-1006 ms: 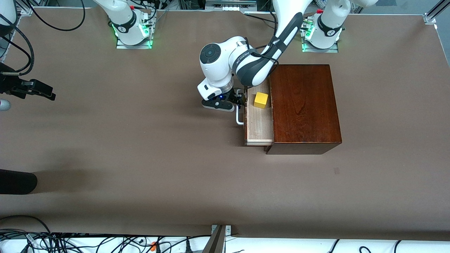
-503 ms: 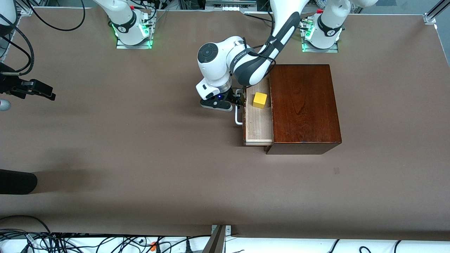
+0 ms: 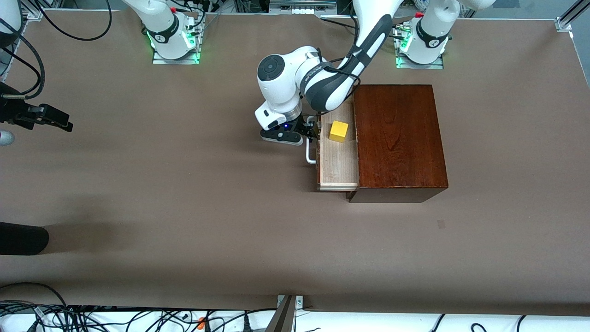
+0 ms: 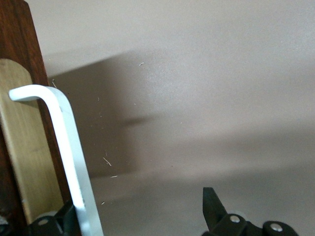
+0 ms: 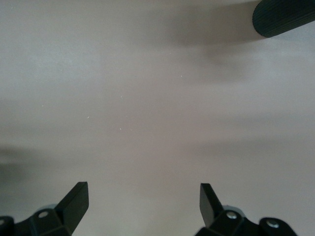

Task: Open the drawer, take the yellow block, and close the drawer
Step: 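Pull the drawer out of the wooden box with the left gripper, then release the handle and raise the left gripper while the right gripper approaches, then lower the right gripper into the drawer over the yellow cube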

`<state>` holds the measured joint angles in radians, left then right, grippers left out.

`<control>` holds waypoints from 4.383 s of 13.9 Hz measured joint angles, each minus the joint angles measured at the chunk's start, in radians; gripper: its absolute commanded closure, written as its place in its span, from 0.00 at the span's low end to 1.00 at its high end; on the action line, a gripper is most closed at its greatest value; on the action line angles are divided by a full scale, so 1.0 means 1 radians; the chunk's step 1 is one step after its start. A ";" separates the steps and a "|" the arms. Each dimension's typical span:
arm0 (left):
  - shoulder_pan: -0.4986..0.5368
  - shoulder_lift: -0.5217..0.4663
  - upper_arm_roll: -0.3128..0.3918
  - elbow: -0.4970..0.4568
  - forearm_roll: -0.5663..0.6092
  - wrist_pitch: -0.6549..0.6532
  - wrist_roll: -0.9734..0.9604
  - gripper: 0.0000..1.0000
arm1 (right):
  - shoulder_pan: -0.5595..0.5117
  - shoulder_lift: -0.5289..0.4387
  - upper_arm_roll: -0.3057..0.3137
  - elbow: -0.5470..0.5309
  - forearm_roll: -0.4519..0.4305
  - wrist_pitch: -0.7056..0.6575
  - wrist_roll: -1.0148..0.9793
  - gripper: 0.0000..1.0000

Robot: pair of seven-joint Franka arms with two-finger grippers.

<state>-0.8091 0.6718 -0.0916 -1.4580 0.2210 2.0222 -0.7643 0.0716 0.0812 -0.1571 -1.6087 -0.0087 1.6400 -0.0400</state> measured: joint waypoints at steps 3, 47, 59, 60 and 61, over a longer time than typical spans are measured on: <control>-0.007 0.000 -0.002 0.017 -0.014 -0.031 -0.006 0.00 | 0.000 0.000 0.000 0.000 0.000 0.000 0.000 0.00; 0.639 -0.631 0.048 -0.111 -0.175 -0.540 0.507 0.00 | 0.305 0.097 0.427 -0.008 0.127 0.226 1.858 0.00; 0.739 -0.633 0.169 -0.143 -0.250 -0.491 0.595 0.00 | 0.630 0.550 0.421 0.368 -0.046 0.424 2.769 0.00; 0.739 -0.633 0.170 -0.143 -0.250 -0.491 0.595 0.00 | 0.642 0.580 0.416 0.392 -0.052 0.439 2.780 0.00; 0.742 -0.633 0.171 -0.142 -0.250 -0.491 0.595 0.00 | 0.656 0.605 0.407 0.408 -0.055 0.459 2.786 0.00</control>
<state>-0.0670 0.0384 0.0798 -1.6003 -0.0288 1.5315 -0.1697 0.7272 0.6865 0.2497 -1.2010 -0.0635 2.0994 2.7457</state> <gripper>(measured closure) 0.000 0.000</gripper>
